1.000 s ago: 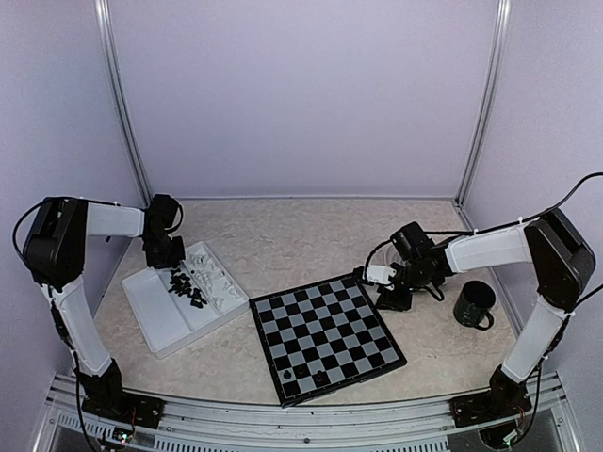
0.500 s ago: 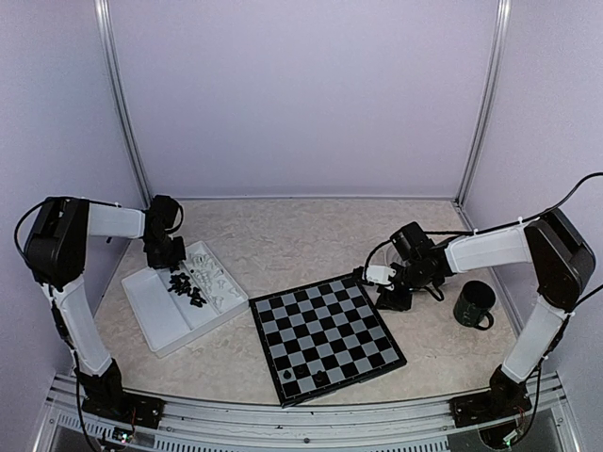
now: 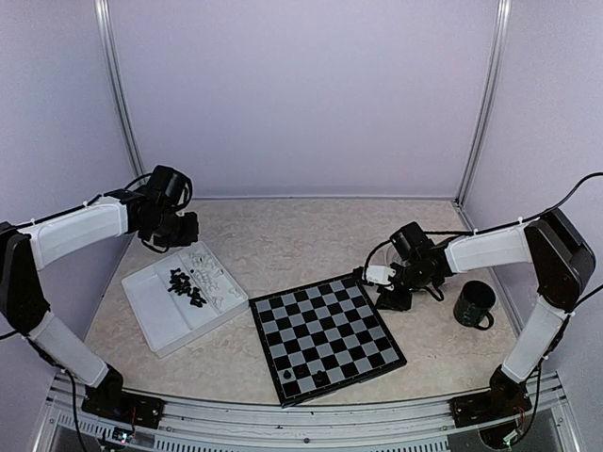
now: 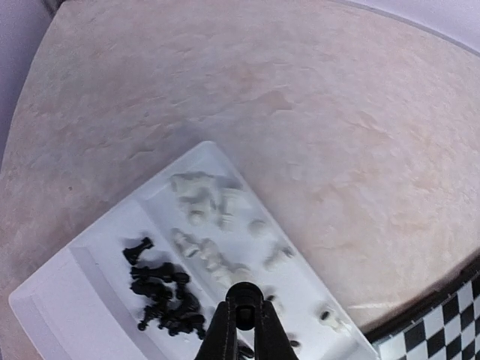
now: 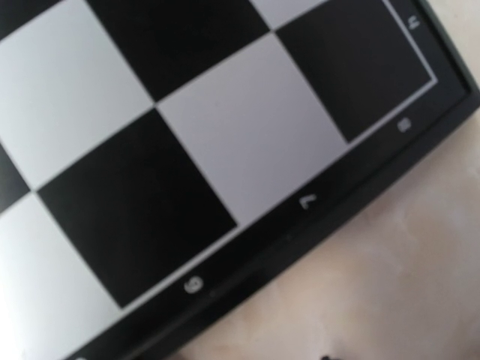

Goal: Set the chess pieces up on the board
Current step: Place the pawn at f7.

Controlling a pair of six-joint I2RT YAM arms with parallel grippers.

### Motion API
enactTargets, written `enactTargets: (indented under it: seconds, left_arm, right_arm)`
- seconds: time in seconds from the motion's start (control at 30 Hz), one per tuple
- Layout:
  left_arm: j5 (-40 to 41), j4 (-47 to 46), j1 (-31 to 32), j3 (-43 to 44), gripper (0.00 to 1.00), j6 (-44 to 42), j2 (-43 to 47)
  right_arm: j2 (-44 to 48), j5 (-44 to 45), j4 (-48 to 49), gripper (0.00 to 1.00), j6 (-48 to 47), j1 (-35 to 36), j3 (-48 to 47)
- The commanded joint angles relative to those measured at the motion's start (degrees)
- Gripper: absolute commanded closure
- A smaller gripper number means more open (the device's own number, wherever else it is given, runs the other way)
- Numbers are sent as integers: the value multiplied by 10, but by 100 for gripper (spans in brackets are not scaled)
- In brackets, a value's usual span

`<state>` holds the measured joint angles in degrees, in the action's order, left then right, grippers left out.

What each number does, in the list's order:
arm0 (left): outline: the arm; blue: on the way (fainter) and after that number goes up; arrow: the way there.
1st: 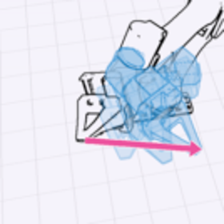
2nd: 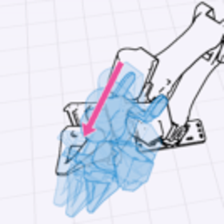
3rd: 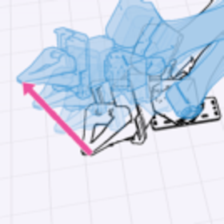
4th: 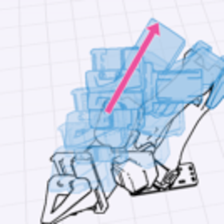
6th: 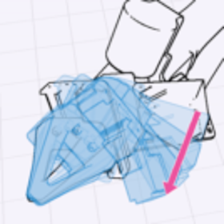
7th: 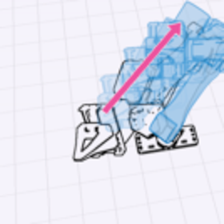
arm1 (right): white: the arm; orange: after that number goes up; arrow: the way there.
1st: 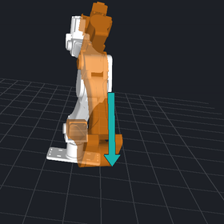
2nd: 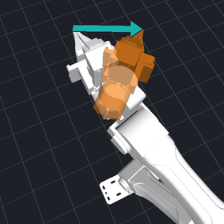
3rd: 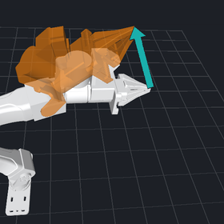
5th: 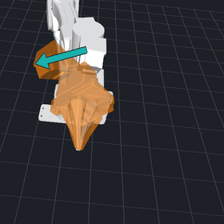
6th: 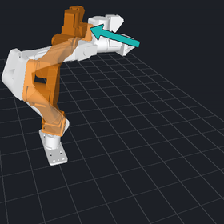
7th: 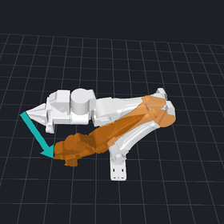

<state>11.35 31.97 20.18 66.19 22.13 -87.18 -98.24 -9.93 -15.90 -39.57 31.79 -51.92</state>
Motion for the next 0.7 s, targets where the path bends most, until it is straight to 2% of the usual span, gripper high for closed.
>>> enactTargets:
  seconds: [0.0,0.1,0.3,0.47,0.67]
  left_arm:
    - [-39,35,121,35,98,-32,16]
    - [-48,-1,233,41,99,-37,17]
    - [-131,0,375,99,98,-75,-56]
    - [-158,29,434,126,98,-88,-118]
    - [-168,68,476,147,98,-98,-167]
  right_arm:
    - [-6,0,-23,55,2,13,12]
    - [1,1,-13,55,12,13,13]
    - [0,29,-7,55,24,4,7]
    - [11,47,5,55,31,-13,8]
    - [3,50,1,55,27,-14,7]
